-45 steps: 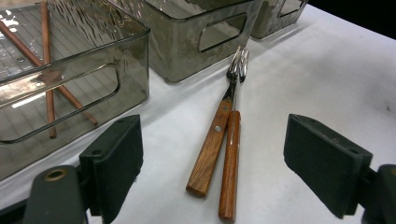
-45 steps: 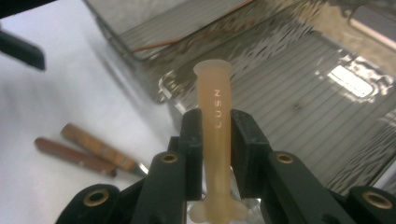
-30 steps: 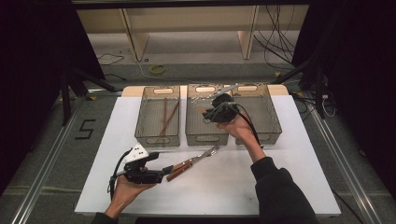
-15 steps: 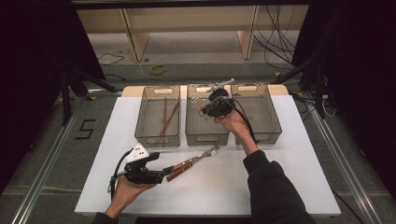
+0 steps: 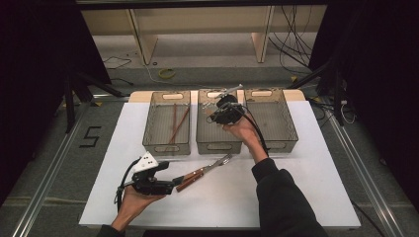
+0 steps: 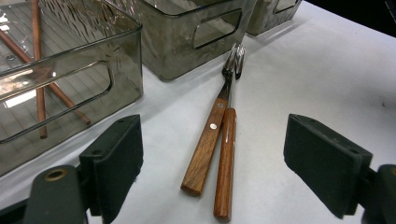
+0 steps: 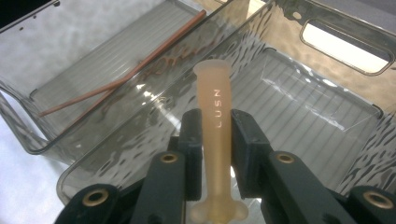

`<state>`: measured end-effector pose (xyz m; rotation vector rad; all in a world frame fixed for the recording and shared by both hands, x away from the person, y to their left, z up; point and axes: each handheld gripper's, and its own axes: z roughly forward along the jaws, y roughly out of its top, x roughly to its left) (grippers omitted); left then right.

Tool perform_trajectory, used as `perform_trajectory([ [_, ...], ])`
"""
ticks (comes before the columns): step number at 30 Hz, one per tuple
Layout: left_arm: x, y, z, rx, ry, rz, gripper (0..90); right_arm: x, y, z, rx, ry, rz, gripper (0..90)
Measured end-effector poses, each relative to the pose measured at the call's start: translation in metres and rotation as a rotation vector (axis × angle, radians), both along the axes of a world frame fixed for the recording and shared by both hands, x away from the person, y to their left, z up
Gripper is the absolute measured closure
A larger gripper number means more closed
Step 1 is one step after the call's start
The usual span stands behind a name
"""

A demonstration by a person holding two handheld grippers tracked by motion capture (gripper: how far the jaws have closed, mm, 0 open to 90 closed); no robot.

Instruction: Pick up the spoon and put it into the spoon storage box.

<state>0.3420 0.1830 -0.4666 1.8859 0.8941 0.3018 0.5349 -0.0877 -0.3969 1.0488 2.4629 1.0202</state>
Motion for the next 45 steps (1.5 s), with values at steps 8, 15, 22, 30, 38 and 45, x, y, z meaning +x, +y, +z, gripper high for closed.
perform_trajectory([
  [8,0.0,0.0,0.0,-0.003,-0.001,0.001,19.2,0.004,0.001,-0.005,-0.008,0.013,-0.011,76.1],
  [15,0.0,0.0,0.0,0.002,-0.001,-0.001,19.2,0.005,0.003,-0.007,-0.007,0.016,-0.018,76.1],
  [22,0.0,0.0,0.0,0.002,-0.002,-0.002,19.2,0.008,0.006,-0.006,-0.008,0.016,-0.022,76.0],
  [30,0.0,0.0,0.0,0.002,-0.002,-0.003,19.3,0.011,0.012,-0.007,-0.015,0.023,-0.026,76.0],
  [38,0.0,0.0,0.0,0.001,-0.002,-0.003,19.2,0.015,0.016,-0.009,-0.023,0.032,-0.038,76.0],
  [45,0.0,0.0,0.0,0.0,-0.001,-0.002,19.2,0.018,0.018,-0.013,-0.03,0.042,-0.048,76.0],
])
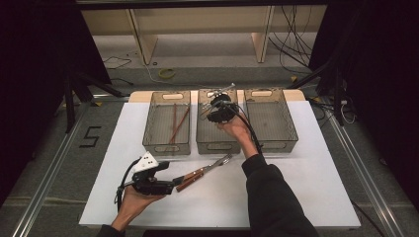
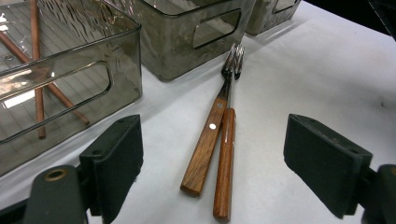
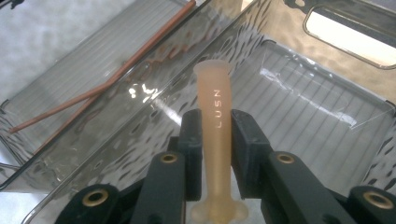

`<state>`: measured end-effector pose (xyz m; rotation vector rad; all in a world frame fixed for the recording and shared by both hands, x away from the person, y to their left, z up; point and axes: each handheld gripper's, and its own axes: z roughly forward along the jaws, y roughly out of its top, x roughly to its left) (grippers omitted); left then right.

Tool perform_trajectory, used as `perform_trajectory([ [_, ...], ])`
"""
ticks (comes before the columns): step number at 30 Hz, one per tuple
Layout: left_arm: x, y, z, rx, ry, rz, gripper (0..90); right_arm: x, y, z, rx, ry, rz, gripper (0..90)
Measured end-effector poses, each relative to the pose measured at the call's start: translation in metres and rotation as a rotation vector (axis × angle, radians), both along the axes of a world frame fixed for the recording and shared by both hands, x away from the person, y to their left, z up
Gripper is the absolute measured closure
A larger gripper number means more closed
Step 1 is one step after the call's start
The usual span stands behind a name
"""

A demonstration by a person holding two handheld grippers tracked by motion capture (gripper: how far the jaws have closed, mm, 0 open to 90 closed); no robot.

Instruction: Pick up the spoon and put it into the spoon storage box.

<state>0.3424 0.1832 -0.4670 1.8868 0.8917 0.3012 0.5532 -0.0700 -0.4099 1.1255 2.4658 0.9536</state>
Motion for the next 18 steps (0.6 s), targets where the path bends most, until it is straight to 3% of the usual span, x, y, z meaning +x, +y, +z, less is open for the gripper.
perform_trajectory([
  [18,-0.0003,-0.0004,0.0002,0.0,0.0,-0.001,19.3,0.0017,0.0039,-0.0099,-0.023,0.02,-0.005,75.9],
])
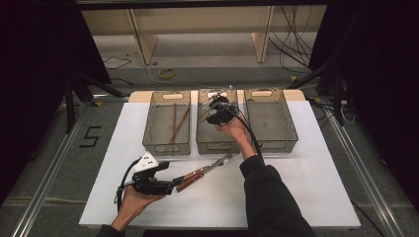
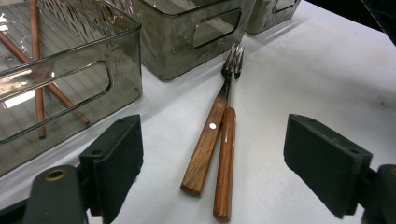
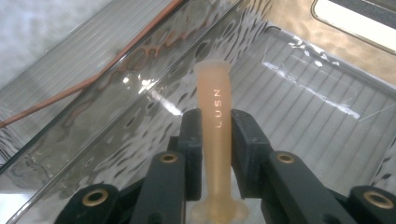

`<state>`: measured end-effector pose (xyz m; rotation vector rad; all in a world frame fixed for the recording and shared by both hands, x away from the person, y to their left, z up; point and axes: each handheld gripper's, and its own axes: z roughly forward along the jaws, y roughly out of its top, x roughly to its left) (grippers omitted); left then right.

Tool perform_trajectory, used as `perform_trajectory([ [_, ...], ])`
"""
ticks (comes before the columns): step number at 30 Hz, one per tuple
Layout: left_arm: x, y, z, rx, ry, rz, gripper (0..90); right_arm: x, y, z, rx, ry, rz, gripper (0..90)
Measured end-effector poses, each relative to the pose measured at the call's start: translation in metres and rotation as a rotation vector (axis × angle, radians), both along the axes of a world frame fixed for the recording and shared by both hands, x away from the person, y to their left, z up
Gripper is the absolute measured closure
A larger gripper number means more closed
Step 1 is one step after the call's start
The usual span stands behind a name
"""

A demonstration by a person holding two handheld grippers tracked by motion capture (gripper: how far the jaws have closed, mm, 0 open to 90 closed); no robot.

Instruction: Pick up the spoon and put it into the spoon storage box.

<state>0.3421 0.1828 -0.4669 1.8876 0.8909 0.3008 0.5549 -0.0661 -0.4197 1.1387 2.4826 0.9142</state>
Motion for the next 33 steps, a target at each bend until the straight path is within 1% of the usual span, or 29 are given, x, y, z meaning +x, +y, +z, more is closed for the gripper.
perform_trajectory([
  [7,0.0,0.0,0.0,0.0,0.003,0.0,19.3,0.001,0.001,-0.004,-0.006,0.012,-0.007,75.6],
  [11,0.0,0.0,0.0,0.0,0.004,-0.001,19.3,0.001,0.002,-0.007,-0.011,0.025,-0.013,74.7],
  [13,0.0,0.0,0.0,0.0,0.004,0.0,19.3,0.001,0.003,-0.009,-0.011,0.034,-0.008,74.1],
  [14,0.0,0.0,0.0,0.0,0.004,-0.001,19.2,0.001,0.003,-0.009,-0.011,0.032,-0.011,71.6],
  [15,0.0,0.0,0.0,0.0,0.004,-0.001,19.3,0.001,0.003,-0.009,-0.004,0.03,-0.019,67.3],
  [16,0.0,0.0,0.0,0.0,0.005,0.0,19.3,0.001,0.003,-0.008,0.007,0.034,-0.02,65.4],
  [19,0.0,0.0,0.0,0.001,0.006,-0.001,19.2,0.001,0.002,-0.005,0.012,0.026,-0.02,62.3],
  [24,0.0,-0.001,0.0,0.008,0.01,-0.005,19.2,-0.001,-0.004,0.001,0.031,0.032,-0.026,54.1],
  [28,0.0,-0.001,-0.001,0.01,0.017,-0.008,19.2,-0.008,-0.01,0.008,0.051,0.016,0.004,48.9],
  [29,0.001,-0.001,-0.001,0.016,0.019,-0.011,19.2,-0.011,-0.011,0.01,0.057,0.014,0.015,47.9],
  [30,0.0,-0.002,-0.001,0.006,0.022,-0.007,19.2,-0.015,-0.013,0.013,0.065,0.007,0.029,46.6],
  [32,0.0,-0.003,-0.001,0.009,0.027,-0.011,19.2,-0.022,-0.016,0.018,0.074,0.001,0.05,43.6],
  [33,0.001,-0.003,-0.001,0.017,0.028,-0.017,19.3,-0.025,-0.017,0.019,0.077,-0.004,0.057,43.3],
])
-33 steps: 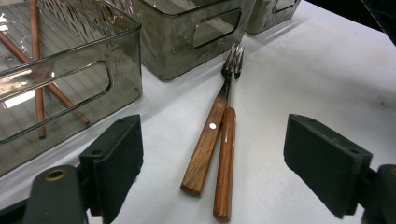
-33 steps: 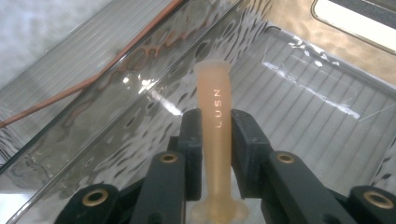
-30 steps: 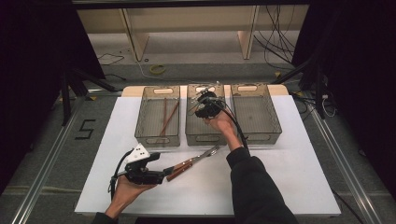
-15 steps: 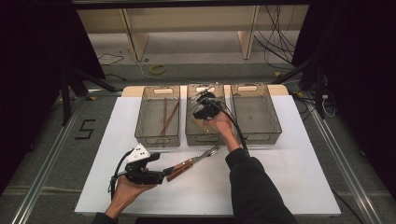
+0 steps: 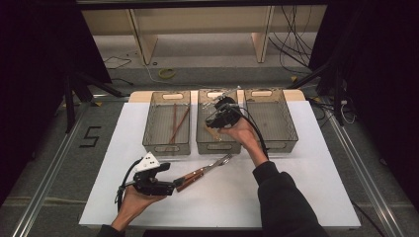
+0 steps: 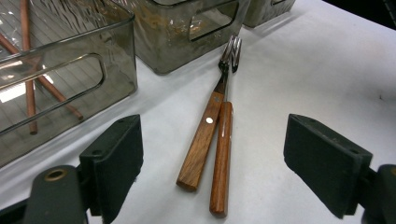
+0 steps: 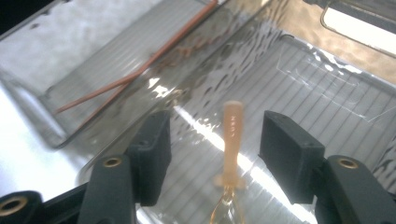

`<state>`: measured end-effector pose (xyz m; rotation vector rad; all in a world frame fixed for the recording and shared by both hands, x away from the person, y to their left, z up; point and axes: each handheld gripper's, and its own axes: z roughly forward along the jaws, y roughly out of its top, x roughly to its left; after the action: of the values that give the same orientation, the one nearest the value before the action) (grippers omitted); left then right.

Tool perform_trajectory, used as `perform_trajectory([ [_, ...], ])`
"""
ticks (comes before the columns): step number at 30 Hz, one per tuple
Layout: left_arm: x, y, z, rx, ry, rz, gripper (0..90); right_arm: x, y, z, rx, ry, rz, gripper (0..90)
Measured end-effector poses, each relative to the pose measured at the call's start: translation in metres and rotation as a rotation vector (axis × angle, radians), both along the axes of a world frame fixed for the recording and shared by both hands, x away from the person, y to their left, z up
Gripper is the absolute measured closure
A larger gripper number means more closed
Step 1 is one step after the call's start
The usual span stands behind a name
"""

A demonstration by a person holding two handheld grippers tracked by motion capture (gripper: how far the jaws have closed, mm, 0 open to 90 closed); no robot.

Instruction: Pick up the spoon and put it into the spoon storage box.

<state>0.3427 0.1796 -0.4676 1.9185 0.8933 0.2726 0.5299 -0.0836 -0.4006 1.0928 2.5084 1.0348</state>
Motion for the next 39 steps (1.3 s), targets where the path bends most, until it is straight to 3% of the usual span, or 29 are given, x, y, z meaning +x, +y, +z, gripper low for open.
perform_trajectory([
  [7,0.001,-0.002,0.002,0.007,0.015,0.007,19.2,-0.031,-0.013,0.015,0.036,-0.048,0.076,39.7],
  [18,0.004,-0.007,0.004,0.052,0.06,-0.01,19.3,-0.072,-0.034,0.019,0.092,-0.081,0.147,35.0],
  [30,0.006,-0.014,0.006,0.123,0.121,-0.031,20.5,-0.108,-0.06,0.001,0.107,-0.074,0.179,33.2],
  [39,0.008,-0.02,0.005,0.177,0.179,-0.049,24.9,-0.125,-0.075,-0.012,0.113,-0.056,0.187,32.9],
])
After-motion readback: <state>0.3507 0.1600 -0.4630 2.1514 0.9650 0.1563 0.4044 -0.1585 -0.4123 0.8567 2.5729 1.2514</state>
